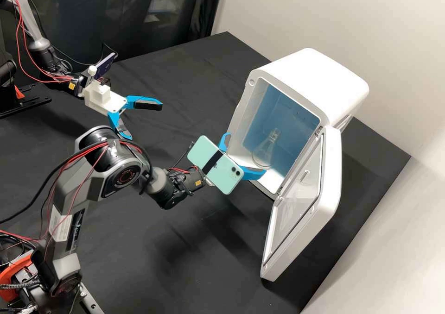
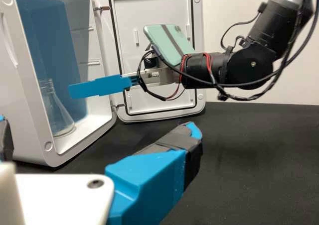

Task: Take the flask out of the incubator

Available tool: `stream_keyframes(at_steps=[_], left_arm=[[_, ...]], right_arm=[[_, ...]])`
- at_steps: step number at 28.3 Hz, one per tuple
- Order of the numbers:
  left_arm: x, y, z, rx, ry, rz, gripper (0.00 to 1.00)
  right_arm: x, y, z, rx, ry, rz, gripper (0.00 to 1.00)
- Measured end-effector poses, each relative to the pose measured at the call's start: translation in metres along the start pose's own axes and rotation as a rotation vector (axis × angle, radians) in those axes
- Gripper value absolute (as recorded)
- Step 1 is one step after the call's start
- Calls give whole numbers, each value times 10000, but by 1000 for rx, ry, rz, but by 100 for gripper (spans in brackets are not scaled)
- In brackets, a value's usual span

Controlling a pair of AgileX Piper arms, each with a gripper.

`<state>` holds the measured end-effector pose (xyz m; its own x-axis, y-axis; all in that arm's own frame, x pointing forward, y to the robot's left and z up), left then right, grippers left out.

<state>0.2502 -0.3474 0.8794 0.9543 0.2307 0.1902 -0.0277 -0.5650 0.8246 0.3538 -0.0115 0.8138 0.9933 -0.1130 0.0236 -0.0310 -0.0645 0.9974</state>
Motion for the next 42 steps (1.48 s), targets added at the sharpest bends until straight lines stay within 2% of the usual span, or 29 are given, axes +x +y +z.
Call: stream_keyframes(at_steps=[3, 5, 8, 12, 15, 23, 27, 31, 34, 37, 40, 42], left_arm=[[0, 0, 0, 0, 0, 0, 100], [0, 0, 0, 0, 0, 0, 100], [0, 0, 0, 0, 0, 0, 100], [0, 0, 0, 0, 0, 0, 100], [0, 0, 0, 0, 0, 0, 100], [0, 0, 0, 0, 0, 0, 100], [0, 0, 0, 0, 0, 0, 100], [0, 0, 0, 0, 0, 0, 100], [0, 0, 0, 0, 0, 0, 100], [0, 0, 0, 0, 0, 0, 100], [3, -3, 19, 0, -7, -1, 100], [5, -6, 35, 0, -13, -2, 100]], right_arm=[[68, 0, 10, 4, -6, 7, 100], [121, -6, 15, -14, -13, 2, 100], [179, -8, 14, -18, -14, 0, 100], [251, -26, 19, -32, -32, -10, 100], [316, -48, -16, -26, -45, -9, 100], [542, -106, -158, -44, -54, -17, 100], [655, -126, -159, -31, -82, -29, 100], [774, -117, -177, -29, -97, -32, 100], [857, -99, -202, -14, -103, -29, 100], [899, -95, -196, -11, -108, -29, 100], [974, -92, -174, -31, -107, -24, 100], [1025, -84, -137, -36, -124, -27, 100]])
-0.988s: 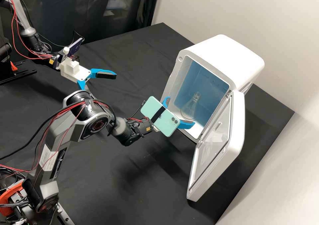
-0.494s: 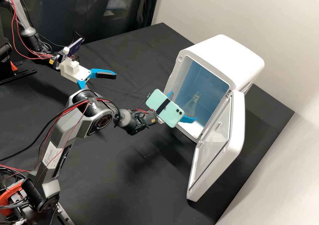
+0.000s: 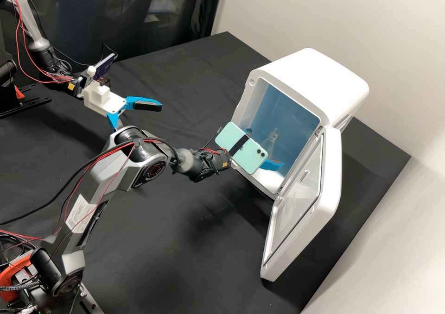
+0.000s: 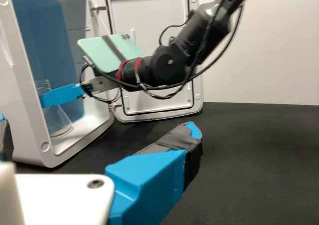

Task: Take the flask out of the incubator

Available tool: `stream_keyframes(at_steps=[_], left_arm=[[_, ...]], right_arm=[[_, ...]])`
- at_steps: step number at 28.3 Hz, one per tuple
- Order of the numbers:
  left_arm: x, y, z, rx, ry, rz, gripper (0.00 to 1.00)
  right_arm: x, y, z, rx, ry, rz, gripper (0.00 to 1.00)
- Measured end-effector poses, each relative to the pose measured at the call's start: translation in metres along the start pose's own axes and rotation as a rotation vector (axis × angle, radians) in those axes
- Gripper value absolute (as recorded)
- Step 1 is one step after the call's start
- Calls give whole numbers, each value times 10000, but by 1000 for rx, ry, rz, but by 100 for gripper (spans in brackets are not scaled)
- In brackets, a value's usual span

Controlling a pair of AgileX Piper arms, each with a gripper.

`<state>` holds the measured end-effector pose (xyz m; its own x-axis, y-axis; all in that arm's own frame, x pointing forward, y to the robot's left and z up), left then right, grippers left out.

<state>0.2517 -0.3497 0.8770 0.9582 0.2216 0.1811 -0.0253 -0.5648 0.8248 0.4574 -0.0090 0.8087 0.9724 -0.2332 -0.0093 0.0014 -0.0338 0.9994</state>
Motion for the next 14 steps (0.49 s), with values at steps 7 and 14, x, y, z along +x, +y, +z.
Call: stream_keyframes(at_steps=[7, 14], left_arm=[[2, -3, 15, 0, -6, -1, 100], [2, -3, 15, 0, -6, -1, 100]], right_arm=[[137, 52, 4, 15, -33, 8, 100], [277, 93, -67, -3, -25, 16, 100]])
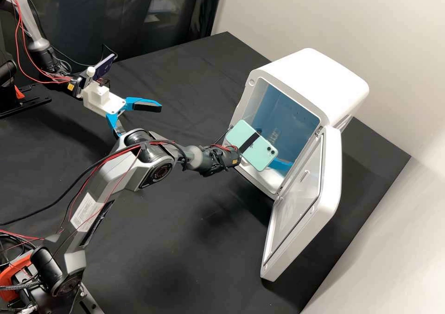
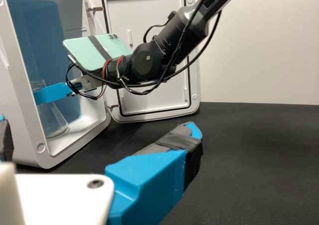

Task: Take the flask out of the incubator

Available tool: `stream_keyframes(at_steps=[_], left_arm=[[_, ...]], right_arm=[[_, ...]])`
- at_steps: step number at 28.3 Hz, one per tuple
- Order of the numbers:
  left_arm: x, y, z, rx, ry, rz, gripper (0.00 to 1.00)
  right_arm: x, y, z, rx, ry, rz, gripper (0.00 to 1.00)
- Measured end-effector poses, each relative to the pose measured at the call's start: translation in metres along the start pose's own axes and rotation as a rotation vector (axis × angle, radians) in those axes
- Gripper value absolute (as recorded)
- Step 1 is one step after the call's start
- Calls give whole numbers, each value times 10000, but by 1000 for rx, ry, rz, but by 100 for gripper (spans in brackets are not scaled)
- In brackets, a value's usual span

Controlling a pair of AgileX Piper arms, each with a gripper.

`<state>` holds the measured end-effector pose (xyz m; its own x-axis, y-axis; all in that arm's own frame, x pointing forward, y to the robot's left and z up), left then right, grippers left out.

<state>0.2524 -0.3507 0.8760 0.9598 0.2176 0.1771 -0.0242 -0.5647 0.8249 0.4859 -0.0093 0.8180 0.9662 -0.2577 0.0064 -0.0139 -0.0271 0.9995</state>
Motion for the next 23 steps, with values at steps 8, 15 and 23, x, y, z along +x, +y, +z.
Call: stream_keyframes(at_steps=[8, 15, 23], left_arm=[[1, -1, 4, 6, -1, 0, 100], [1, -1, 4, 6, -1, 0, 100], [2, -6, 3, 6, -1, -2, 100]], right_arm=[[150, 6, -81, -24, -19, -22, 100], [248, -50, -182, -34, -19, -26, 100], [336, -113, -189, -50, -40, -53, 0]])
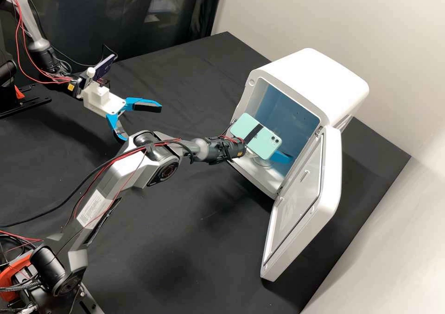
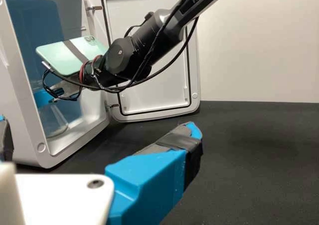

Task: Take the flask out of the incubator

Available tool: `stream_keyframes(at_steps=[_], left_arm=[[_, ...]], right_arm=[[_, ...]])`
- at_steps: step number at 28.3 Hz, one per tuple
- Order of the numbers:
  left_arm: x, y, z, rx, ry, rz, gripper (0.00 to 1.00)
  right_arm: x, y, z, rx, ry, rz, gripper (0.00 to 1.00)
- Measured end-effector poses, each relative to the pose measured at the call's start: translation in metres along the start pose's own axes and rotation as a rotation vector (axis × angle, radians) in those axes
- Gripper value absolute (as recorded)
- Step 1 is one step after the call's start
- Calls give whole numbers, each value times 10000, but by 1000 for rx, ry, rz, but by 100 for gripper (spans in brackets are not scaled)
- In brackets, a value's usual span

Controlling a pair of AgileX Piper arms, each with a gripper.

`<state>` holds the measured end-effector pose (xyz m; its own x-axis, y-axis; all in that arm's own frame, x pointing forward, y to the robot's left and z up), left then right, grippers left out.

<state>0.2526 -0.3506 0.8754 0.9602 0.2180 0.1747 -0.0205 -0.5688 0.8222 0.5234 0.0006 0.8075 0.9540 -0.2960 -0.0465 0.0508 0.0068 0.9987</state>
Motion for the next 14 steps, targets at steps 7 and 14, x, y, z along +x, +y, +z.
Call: stream_keyframes(at_steps=[7, 14], left_arm=[[2, -10, -2, -1, 1, -4, 100], [2, -10, -2, -1, 1, -4, 100]], right_arm=[[2, 3, -4, 4, -2, -3, 0], [52, -1, 0, 4, 2, 3, 0]])
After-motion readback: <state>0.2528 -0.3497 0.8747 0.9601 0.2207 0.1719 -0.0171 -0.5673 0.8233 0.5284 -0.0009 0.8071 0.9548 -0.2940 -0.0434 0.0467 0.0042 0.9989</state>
